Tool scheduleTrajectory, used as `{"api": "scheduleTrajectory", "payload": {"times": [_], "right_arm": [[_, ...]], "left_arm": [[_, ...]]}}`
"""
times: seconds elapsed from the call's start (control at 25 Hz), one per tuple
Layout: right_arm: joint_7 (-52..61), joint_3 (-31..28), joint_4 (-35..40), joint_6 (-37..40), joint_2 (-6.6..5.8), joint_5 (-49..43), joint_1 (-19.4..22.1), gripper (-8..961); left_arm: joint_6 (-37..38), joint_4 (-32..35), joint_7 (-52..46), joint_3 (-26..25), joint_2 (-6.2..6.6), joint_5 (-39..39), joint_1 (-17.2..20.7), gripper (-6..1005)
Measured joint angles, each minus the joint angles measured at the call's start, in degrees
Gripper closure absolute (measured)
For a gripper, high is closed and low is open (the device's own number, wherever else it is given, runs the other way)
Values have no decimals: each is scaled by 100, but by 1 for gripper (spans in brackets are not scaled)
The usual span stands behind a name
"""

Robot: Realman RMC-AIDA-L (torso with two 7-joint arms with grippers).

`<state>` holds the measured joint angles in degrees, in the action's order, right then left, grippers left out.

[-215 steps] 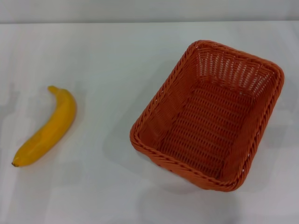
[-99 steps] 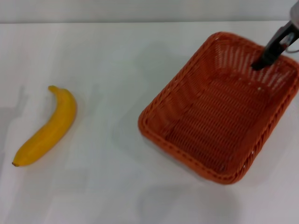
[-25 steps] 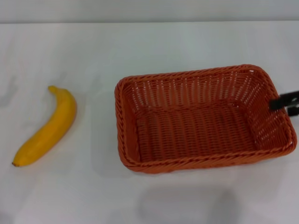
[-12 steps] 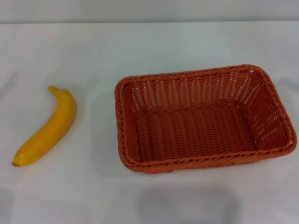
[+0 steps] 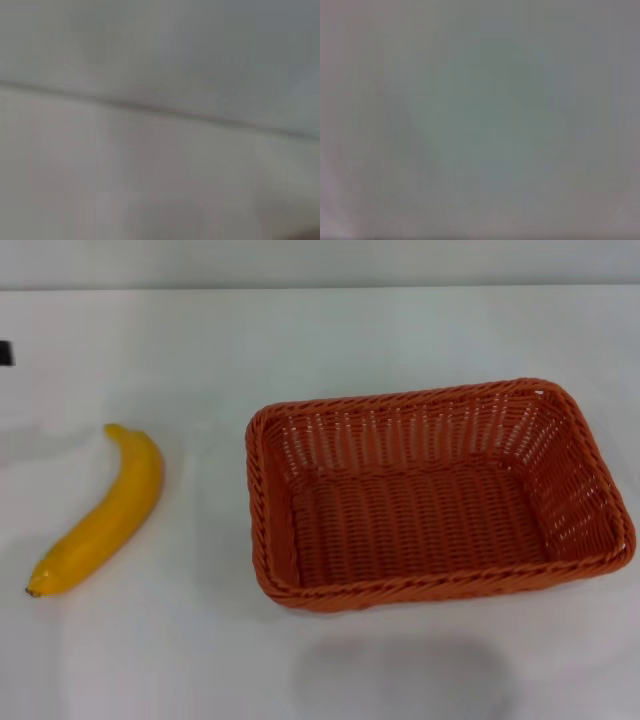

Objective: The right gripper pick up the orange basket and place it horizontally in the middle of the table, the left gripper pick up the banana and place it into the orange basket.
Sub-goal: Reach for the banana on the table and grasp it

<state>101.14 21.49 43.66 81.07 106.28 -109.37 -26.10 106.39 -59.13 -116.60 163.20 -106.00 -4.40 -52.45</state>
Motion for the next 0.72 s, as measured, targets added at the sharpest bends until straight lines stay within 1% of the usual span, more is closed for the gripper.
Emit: {"api": "scheduleTrajectory", "payload": {"times": [0.04,0.08,0.12,0.2,0.28,0.4,0.44,0.6,0.72], "right_arm": [[-90,0,0,-51,-2,7,0,183],[-147,-2,1,-83,-3,8,0,183],[-215,-1,2,-119,-4,11,1,183],[-294,-3,7,-143,-18,11,15,183],[-383,-4,14,-149,-36,13,25,183],[-494,-5,23,-158,-50,13,34,183],[-532,-4,28,-159,-54,13,36,183],[-658,-4,89,-169,-62,14,29,183],[-725,6,122,-176,-63,14,19,183]], "left_arm": [[9,27,-90,2,16,307,-147,109],[11,97,-225,2,29,764,-379,109],[-7,167,-332,2,35,1055,-576,109],[-126,341,-511,1,31,1607,-877,109],[-381,636,-733,2,-3,2193,-1152,109],[-775,1111,-1038,2,-76,2792,-1397,109],[-966,1354,-1177,2,-119,2997,-1482,109],[-1553,2161,-1598,1,-225,3610,-1620,109],[-1849,2523,-1839,-4,-315,3879,-1646,109]]}}
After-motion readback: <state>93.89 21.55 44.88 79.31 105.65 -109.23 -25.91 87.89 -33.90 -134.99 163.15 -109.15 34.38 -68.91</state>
